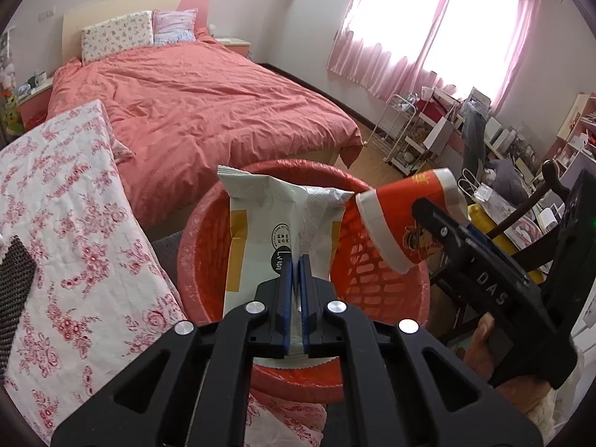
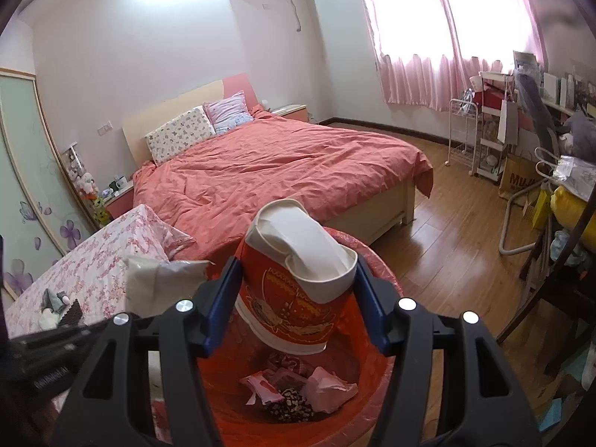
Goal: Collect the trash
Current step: 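Open both tools to drop the cup and wipes pack into the basket, then move both open tools back over the bed toward the remaining items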
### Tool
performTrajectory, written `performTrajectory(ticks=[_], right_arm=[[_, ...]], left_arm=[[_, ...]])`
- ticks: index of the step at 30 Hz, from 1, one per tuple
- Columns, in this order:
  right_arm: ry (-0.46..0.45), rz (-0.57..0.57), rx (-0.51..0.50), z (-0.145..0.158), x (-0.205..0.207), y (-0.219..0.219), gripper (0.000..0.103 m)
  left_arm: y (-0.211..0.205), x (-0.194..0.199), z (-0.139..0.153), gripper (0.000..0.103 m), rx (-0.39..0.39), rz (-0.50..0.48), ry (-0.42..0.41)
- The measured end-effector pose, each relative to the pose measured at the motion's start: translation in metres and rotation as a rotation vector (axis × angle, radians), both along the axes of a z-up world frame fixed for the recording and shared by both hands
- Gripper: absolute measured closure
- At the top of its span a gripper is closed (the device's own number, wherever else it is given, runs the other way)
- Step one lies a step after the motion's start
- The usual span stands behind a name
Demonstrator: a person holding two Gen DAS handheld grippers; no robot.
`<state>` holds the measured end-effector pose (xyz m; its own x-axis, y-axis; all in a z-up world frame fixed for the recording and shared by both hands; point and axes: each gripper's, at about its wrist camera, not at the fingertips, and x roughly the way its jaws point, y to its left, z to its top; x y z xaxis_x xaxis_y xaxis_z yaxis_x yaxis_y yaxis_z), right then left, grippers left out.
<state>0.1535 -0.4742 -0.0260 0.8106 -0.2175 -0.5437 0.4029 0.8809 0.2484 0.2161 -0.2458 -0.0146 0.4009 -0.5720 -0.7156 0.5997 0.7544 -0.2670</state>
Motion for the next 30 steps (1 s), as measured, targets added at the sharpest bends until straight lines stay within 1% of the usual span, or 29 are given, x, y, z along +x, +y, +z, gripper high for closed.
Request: performTrajectory(ticks=[2,4,5,6,11,14,18,23,28,30], right_arm=[[-0.002,0.005,0.016,-0.001,0.000,-0.003,0.044],[0.001,0.009,0.025,-0.003,0.001,-0.004,0.041],[0.001,0.009,0.027,-0.004,0.001,-0.005,0.038],[0.001,0.008,0.028,-0.004,0.000,-0.005,0.038],[0.012,-0.006,0.014,-0.005,-0.003,-0.004,0.037],[0.015,-0.003,0.001,-0.003,-0.005,0.002,0.037],[0.022,0.016,-0.029,0.002,-0.002,0.016,0.037],[0.026,0.061,-0.056,0.007,0.003,0.042,0.038],[0.031,0.133,-0.082,0.012,0.013,0.079,0.039],[0.034,0.158,-0.098,0.014,0.016,0.093,0.039]], left_arm=[[0.000,0.001,-0.003,0.092,0.011,0.005,0.007],[0.001,0.002,-0.007,0.086,0.021,0.007,0.019],[0.002,0.003,-0.008,0.082,0.026,0.012,0.021],[0.004,0.003,-0.009,0.078,0.030,0.020,0.022],[0.019,0.006,-0.012,0.077,0.046,0.060,0.033],[0.029,0.004,-0.009,0.069,0.067,0.089,0.010],[0.051,0.002,-0.006,0.069,0.095,0.127,-0.023],[0.090,0.002,-0.003,0.068,0.129,0.198,-0.074],[0.136,0.005,-0.001,0.068,0.147,0.295,-0.094],[0.152,0.009,-0.001,0.066,0.147,0.332,-0.096]])
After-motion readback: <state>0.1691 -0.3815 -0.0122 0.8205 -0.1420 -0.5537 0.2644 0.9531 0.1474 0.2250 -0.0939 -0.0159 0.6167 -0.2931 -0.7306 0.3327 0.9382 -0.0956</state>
